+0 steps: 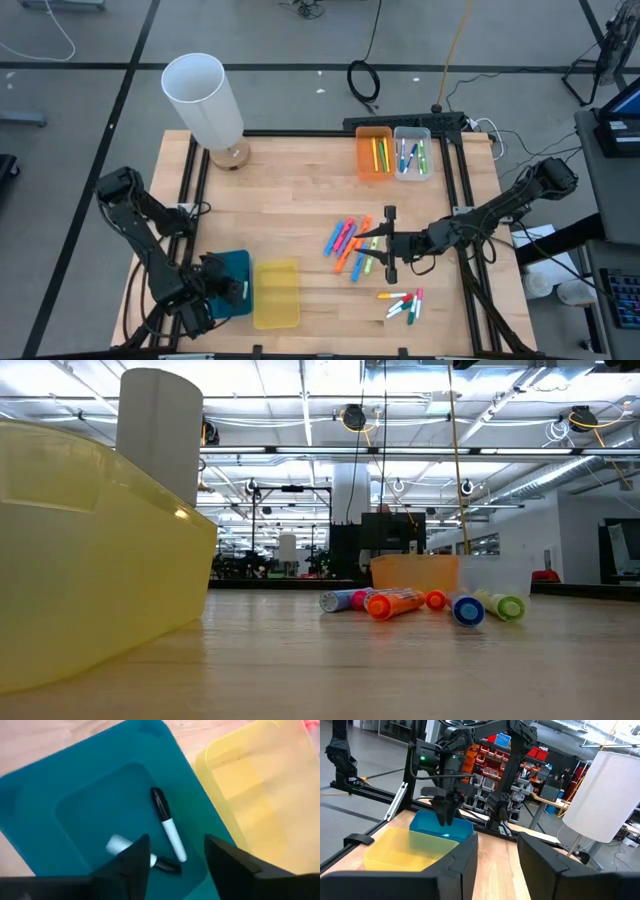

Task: Pick & Place Markers
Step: Put the white and yellow highlighter pen into the blue bin

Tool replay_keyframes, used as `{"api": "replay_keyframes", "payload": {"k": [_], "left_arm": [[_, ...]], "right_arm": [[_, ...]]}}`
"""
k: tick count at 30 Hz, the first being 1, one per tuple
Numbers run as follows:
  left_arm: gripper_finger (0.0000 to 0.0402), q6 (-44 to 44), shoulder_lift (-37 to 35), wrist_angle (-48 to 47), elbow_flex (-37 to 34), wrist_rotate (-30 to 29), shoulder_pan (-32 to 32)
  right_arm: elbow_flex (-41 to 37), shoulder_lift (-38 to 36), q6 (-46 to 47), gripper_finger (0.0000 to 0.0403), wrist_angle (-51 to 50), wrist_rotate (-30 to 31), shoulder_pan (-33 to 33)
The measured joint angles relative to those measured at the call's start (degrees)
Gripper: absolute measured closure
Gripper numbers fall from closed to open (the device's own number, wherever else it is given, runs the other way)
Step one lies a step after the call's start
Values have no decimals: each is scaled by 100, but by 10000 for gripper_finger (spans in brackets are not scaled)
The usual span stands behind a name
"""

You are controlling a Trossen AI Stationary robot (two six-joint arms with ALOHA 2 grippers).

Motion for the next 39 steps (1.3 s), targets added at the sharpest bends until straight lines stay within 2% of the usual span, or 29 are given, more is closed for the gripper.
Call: {"api": "replay_keyframes", "payload": {"k": [2, 4, 6, 8, 10, 12, 15, 17, 18, 21, 24, 27, 29, 32, 36, 39], "left_arm": [[193, 175, 0, 1, 0, -84, 1], [178, 468, -27, 6, 0, -413, 4], [168, 915, -97, 20, 0, -994, 6], [161, 1601, -190, 133, -1, -1815, 41], [156, 2668, -320, 550, -2, -2782, 103], [155, 4088, -431, 1295, -2, -3618, 213], [157, 6648, -542, 2804, -2, -4050, 483], [161, 8305, -537, 3905, -2, -3890, 753], [164, 9032, -533, 4388, -2, -3611, 906], [175, 10789, -476, 5649, 0, -2118, 1517], [190, 11780, -420, 6145, -2, -600, 2112], [204, 12346, -437, 6293, 0, 360, 2649], [211, 12535, -434, 6269, 0, 502, 2950], [218, 12581, -431, 6287, 0, 282, 3337], [217, 12412, -433, 6307, -1, 278, 3740], [211, 12547, -433, 6546, -2, 542, 3921]], "right_arm": [[0, 0, 2, 277, -2, -2, 0], [0, 0, 4, 277, -2, -2, 0], [0, 0, 7, 277, -38, -3, 16], [0, 0, 9, 277, -93, 0, 81], [0, 0, 89, 277, -108, -10, 192], [0, 0, 146, 277, -102, -23, 327], [0, 0, 86, 277, -77, -21, 567], [0, 0, 1, 277, -67, -20, 700], [0, 0, -26, 277, -70, -17, 758], [0, 0, -47, 277, -80, -7, 877], [0, 0, -57, 277, -117, 11, 966], [1, 0, -67, 274, -460, 302, 1145], [98, 7, 200, 265, -1177, 759, 1363], [570, 108, 1615, 240, -2910, 1234, 1706], [1255, 625, 3718, 208, -5056, 1083, 2094], [1441, 1147, 4555, 200, -5882, 853, 2272]]}}
